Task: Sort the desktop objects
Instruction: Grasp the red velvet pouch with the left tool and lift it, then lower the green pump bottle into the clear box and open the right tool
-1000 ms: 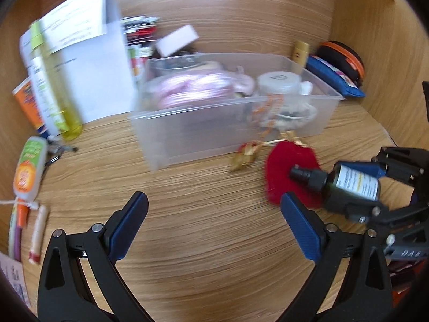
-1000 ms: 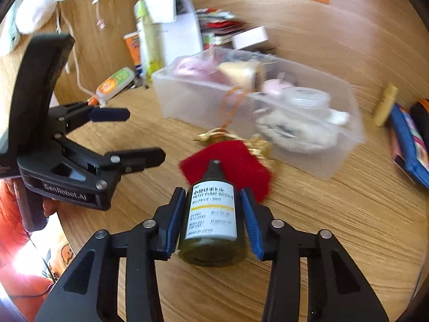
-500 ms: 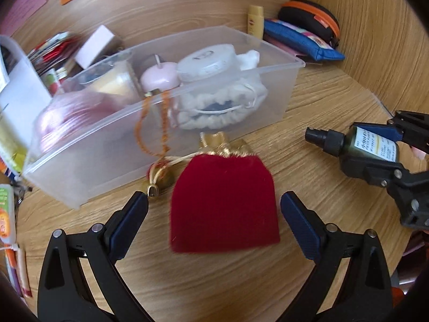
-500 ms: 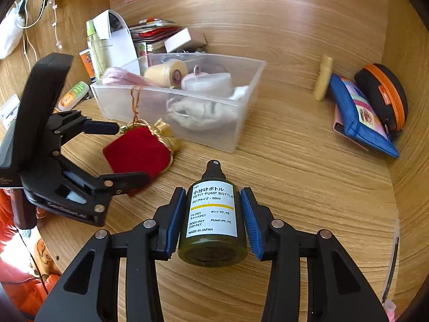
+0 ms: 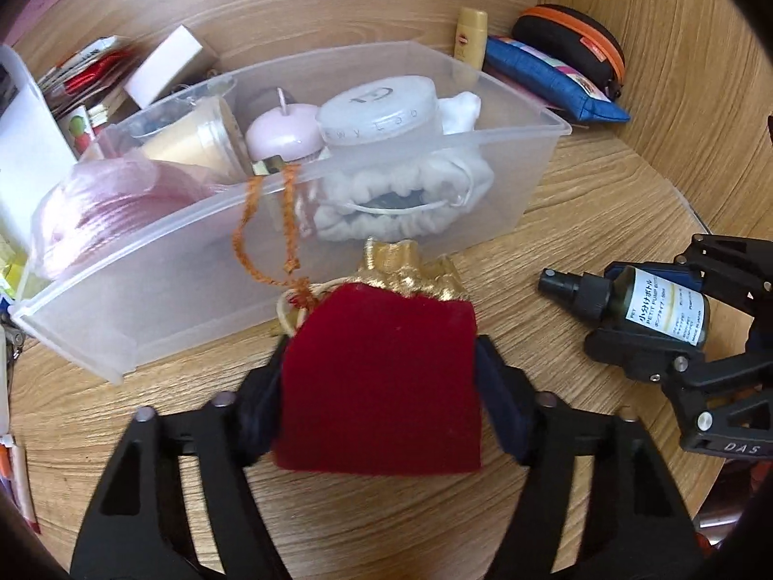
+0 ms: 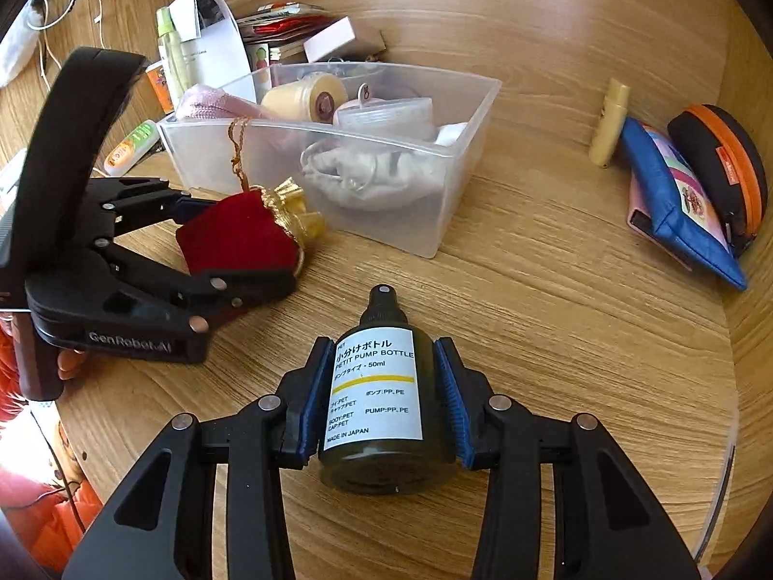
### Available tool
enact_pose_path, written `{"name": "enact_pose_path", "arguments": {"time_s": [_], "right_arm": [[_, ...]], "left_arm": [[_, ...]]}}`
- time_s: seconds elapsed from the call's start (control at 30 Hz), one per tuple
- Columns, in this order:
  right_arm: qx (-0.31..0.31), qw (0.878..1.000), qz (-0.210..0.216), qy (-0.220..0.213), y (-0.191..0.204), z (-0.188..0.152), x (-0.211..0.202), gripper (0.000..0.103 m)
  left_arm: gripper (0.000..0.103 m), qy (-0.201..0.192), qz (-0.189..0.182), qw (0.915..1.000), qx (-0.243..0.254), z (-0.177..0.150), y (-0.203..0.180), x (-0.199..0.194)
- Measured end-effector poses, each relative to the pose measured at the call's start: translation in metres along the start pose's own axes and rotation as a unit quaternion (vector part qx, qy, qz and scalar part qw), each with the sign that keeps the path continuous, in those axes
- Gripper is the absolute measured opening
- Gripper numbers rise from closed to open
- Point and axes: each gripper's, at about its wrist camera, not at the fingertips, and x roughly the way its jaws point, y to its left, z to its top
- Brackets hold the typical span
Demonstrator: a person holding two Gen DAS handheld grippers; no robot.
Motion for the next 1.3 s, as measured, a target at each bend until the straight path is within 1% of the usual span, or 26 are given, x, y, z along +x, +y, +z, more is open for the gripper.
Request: {"name": "enact_pose_path", "arguments": {"time_s": [0.03,0.23,0.4,0.53,0.7,0.83,0.97,1.1,1.2,1.3], "right_arm": [[0.001,1.000,0.002,0.000,0.000,0.000,-0.001,0.038],[0.003,1.000,0.007,-0.024,0.002,0.004,-0.015,0.038],[0.000,0.998,0.010,-0.056,0.006,0.016,-0.037,0.038],[0.000,0.997,0.010,-0.080,0.008,0.027,-0.051,0.038],[0.006,0.995,0.007,-0.102,0.004,0.045,-0.056,0.038],[0.010,0.994,0.002,-0.111,-0.002,0.062,-0.055,0.038],[0.013,0.993,-0.002,-0.121,-0.008,0.077,-0.053,0.038],[0.020,0.992,0.000,-0.124,-0.011,0.094,-0.046,0.038],[0.023,0.992,0.002,-0.121,-0.011,0.103,-0.038,0.038],[0.024,0.993,0.007,-0.114,-0.009,0.108,-0.029,0.038]], "left_arm": [[0.057,-0.001,-0.001,1.0000,0.000,-0.001,0.001,-0.002],[0.047,-0.028,-0.019,0.9994,-0.004,-0.004,0.005,-0.028],[0.047,-0.067,-0.031,0.9973,-0.006,0.000,0.011,-0.065],[0.047,-0.097,-0.024,0.9949,-0.010,0.008,0.018,-0.087],[0.047,-0.117,-0.010,0.9929,-0.019,0.018,0.034,-0.100],[0.047,-0.125,0.000,0.9916,-0.033,0.025,0.050,-0.105],[0.047,-0.128,-0.003,0.9900,-0.060,0.037,0.072,-0.106],[0.047,-0.123,-0.027,0.9885,-0.083,0.044,0.089,-0.102],[0.047,-0.117,-0.033,0.9880,-0.095,0.044,0.097,-0.096],[0.047,-0.113,-0.043,0.9877,-0.099,0.038,0.098,-0.093]]}}
